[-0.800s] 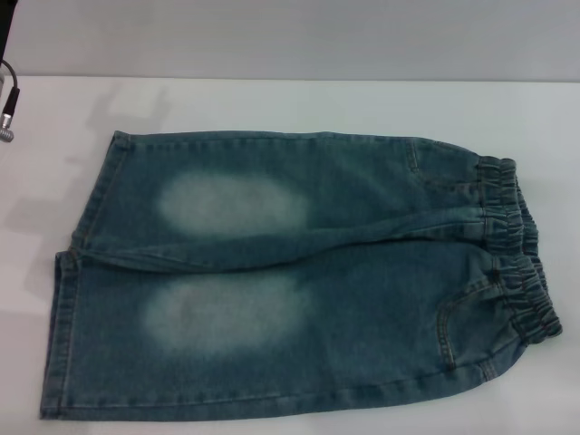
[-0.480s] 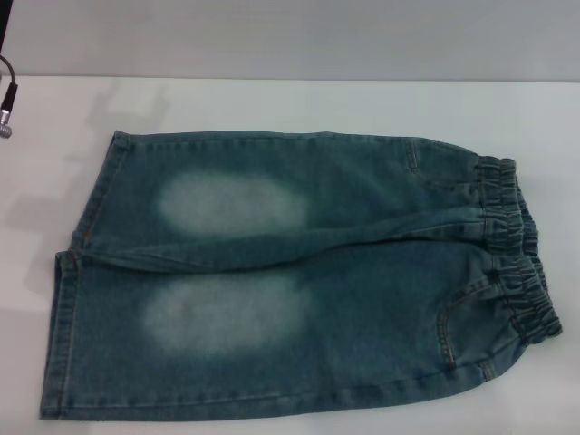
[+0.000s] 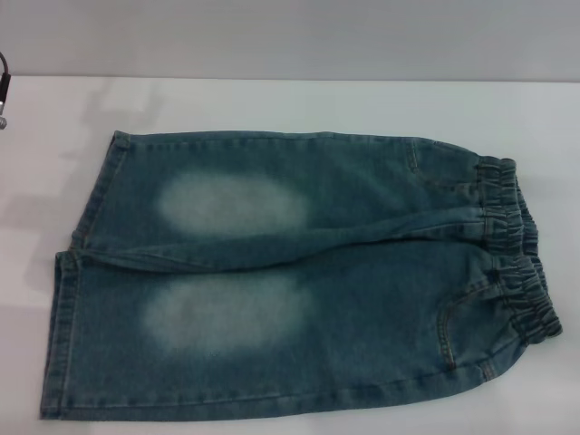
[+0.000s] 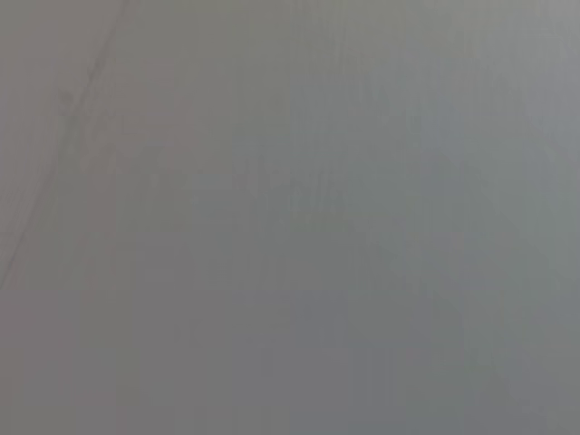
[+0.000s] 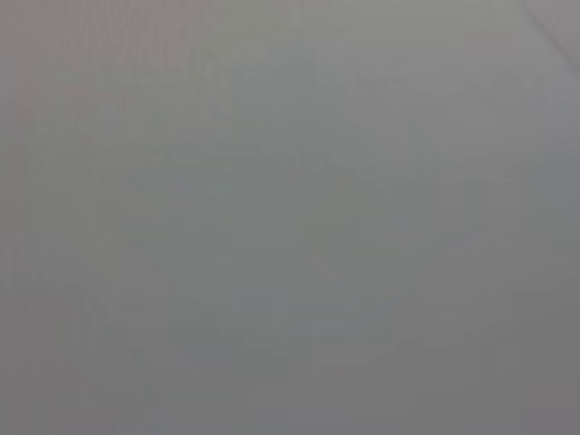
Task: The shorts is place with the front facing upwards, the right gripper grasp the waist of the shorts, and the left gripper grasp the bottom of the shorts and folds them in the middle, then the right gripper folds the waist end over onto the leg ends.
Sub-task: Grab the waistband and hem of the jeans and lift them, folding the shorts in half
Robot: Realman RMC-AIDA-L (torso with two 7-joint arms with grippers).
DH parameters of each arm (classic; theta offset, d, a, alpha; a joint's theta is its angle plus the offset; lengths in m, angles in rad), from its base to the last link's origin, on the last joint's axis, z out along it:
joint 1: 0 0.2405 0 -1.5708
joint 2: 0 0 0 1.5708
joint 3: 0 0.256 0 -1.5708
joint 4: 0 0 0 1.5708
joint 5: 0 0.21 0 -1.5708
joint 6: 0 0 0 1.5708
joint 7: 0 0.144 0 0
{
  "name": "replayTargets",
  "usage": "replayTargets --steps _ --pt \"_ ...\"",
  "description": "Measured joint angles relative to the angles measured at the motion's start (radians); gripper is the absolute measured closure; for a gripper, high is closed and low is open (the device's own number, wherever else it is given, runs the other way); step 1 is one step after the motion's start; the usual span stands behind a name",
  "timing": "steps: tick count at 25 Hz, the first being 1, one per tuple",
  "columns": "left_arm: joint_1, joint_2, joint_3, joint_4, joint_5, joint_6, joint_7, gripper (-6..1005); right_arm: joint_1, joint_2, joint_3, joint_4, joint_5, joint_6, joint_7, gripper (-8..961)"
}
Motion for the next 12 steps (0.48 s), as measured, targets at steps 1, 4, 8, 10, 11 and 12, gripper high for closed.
replayTargets --steps 1,4,8,10,11,12 --pt "0.000 0.000 0.000 0.000 -0.005 0.000 -0.002 237 -0.001 0.000 0.003 0.000 0.000 0.000 0.002 226" --pt "-0.001 0.000 0.001 0.001 -0.027 -0.002 -0.039 237 -0.003 0.000 0.009 0.000 0.001 0.000 0.002 225" --pt "-0.003 0.009 0.007 0.005 -0.027 -0.026 -0.127 238 -0.003 0.000 0.010 0.000 0.001 0.000 0.006 225" --pt "-0.003 0.017 0.019 0.025 -0.013 -0.050 -0.178 238 -0.002 0.000 0.013 0.000 0.001 0.000 0.020 226" --pt "-0.001 0.021 0.026 0.036 -0.002 -0.065 -0.201 238 -0.002 -0.001 0.016 0.000 0.001 0.000 0.033 226" --pt "0.003 0.032 0.038 0.063 0.015 -0.094 -0.246 239 -0.002 -0.001 0.020 0.000 0.001 0.001 0.045 226"
